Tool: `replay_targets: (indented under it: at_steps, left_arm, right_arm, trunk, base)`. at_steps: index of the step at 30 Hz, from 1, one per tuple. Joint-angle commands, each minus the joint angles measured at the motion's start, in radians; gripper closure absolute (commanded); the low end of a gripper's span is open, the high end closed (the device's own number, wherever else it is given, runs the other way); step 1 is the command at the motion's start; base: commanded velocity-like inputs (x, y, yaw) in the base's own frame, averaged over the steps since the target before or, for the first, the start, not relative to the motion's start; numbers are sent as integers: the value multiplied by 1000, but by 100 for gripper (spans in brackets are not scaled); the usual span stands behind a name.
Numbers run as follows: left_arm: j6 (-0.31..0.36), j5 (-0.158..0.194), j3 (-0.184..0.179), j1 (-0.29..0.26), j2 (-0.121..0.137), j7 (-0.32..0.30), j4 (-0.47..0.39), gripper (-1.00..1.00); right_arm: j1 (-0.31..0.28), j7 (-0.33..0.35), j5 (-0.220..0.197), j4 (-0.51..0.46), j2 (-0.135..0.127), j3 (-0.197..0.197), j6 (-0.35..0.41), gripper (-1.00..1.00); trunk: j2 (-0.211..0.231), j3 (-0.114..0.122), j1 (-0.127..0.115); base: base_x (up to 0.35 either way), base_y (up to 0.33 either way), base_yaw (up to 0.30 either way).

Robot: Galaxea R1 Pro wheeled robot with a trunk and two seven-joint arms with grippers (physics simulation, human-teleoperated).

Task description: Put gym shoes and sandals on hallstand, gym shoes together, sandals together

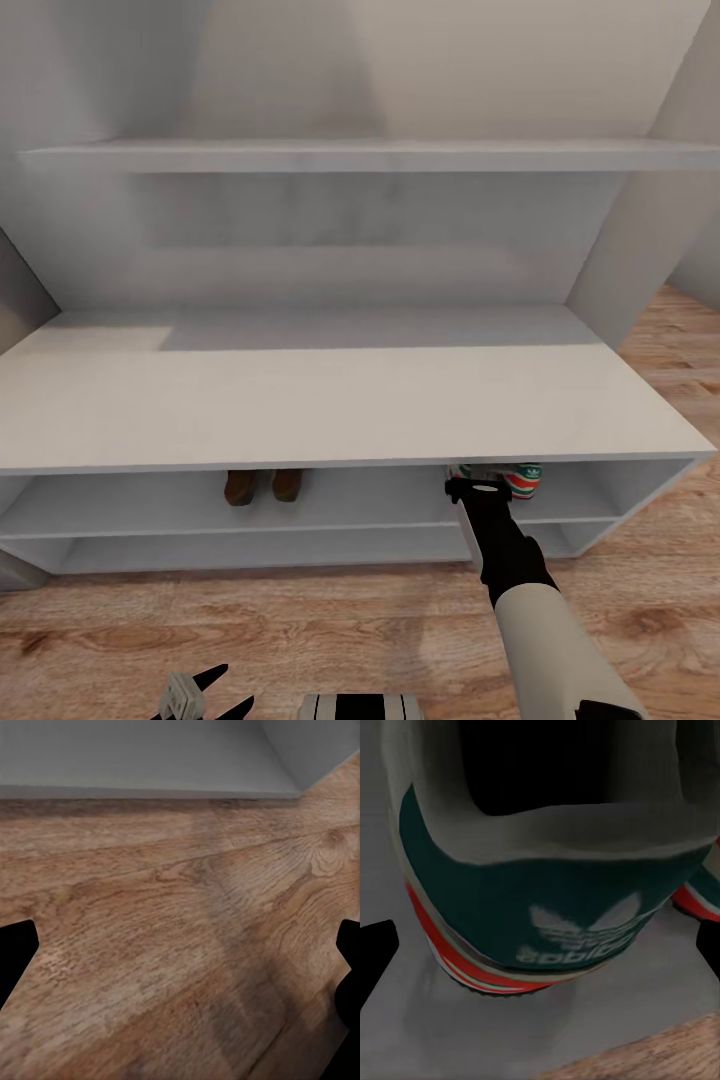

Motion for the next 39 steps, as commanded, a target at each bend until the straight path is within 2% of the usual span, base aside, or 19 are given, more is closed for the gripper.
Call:
replay_targets:
  at_steps: [1,13,39]
  left_arm:
    - [-5,2,1,-1,0,-4,1,-100]
    - [-5,2,3,-1,0,-5,2,-100]
    - [-5,2,4,-1,0,-5,2,-100]
  right_arm:
    - [0,2,7,-1,1,-3,6,-100]
    - [0,2,7,-1,1,-3,6,-100]
    - [0,2,7,-1,1,-3,6,-100]
  trunk:
    - [0,-1,0]
    - [0,-1,0]
    - [0,-1,0]
  base:
    - [0,0,0]
    - [-62,0,0]
    - [-318,0,0]
